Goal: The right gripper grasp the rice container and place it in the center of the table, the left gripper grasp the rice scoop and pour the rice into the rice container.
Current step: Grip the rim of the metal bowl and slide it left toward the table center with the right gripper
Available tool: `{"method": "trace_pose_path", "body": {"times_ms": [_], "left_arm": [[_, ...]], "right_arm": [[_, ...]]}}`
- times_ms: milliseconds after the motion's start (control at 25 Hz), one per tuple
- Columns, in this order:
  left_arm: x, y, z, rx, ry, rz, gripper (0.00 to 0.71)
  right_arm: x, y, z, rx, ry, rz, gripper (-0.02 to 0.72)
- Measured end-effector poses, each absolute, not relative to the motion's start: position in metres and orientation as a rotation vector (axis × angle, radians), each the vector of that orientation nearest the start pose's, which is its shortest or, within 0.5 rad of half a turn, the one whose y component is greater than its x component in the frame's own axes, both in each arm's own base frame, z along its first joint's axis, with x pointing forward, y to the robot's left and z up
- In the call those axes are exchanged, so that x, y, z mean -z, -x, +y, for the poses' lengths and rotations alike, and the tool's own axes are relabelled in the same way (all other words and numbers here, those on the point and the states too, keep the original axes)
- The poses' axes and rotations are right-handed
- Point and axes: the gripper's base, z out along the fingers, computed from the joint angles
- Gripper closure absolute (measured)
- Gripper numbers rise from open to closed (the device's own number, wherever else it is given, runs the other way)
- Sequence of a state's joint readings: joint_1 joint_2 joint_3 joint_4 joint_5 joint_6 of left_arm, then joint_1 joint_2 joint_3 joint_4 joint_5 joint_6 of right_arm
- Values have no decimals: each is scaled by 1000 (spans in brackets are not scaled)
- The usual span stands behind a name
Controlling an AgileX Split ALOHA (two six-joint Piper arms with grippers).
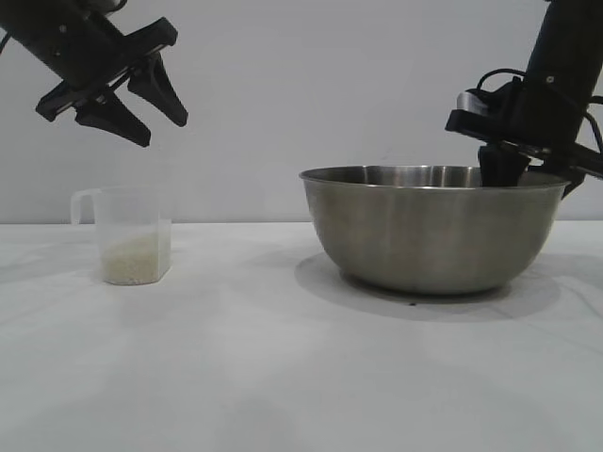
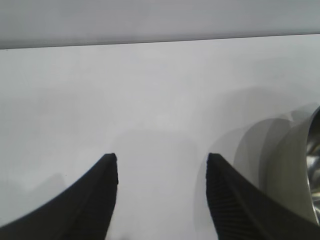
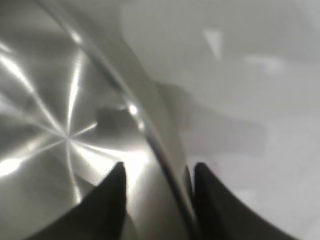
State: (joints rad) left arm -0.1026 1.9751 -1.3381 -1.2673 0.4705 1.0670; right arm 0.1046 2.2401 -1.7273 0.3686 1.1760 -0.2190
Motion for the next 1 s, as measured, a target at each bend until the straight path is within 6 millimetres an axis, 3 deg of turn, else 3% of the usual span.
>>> {"method": "trace_pose_path", "body": {"times_ms": [120, 320, 520, 1000], "left_arm": [[-202, -428, -84, 649, -167, 2264, 324], [-202, -428, -84, 649, -167, 2264, 324], [-202, -428, -84, 649, -167, 2264, 324], [-202, -428, -84, 655, -168, 2265, 324]], "right_arm": [[-149, -437, 76, -534, 282, 3102, 703], [-150, -436, 77, -549, 334, 3104, 703], [-154, -436, 87, -694, 358, 3055, 703], [-155, -422, 140, -712, 556, 3043, 703]]}}
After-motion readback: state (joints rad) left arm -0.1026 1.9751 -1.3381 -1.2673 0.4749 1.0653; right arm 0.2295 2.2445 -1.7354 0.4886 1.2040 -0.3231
